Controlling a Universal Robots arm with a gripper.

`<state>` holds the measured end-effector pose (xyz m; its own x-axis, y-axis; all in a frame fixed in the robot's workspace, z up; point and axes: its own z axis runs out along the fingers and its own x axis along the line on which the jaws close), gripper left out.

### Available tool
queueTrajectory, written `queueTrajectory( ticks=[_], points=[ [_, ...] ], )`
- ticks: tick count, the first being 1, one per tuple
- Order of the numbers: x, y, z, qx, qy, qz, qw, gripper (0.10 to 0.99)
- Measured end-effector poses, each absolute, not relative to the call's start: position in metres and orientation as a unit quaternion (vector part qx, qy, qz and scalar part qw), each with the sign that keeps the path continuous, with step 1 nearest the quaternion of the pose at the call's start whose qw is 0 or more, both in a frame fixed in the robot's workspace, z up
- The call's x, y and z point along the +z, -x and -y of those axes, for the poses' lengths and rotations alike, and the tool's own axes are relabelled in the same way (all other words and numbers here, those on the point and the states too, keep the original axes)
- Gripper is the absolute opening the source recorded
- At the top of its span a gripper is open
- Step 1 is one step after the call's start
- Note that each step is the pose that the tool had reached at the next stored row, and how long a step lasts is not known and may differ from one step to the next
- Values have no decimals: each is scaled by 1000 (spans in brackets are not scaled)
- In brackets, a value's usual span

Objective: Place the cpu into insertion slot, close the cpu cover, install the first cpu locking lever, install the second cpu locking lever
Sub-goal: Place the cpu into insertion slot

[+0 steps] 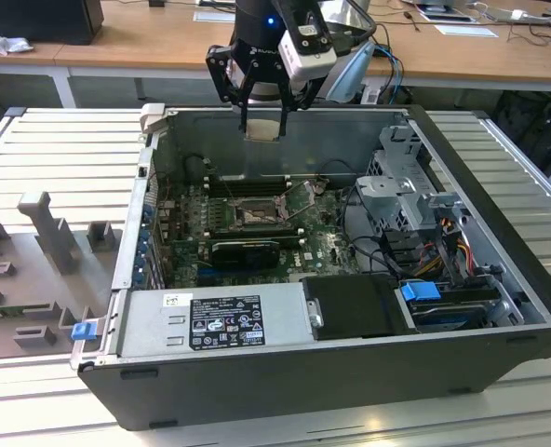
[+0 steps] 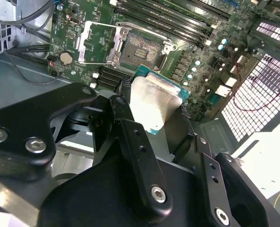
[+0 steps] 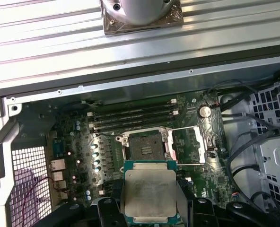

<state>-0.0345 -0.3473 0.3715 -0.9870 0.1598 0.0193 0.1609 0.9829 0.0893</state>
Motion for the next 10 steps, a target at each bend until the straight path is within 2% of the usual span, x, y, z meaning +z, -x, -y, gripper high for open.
queueTrajectory(
  ticks=[10],
  points=[
    [371,35,347,-45,89,995,6,529]
  ],
)
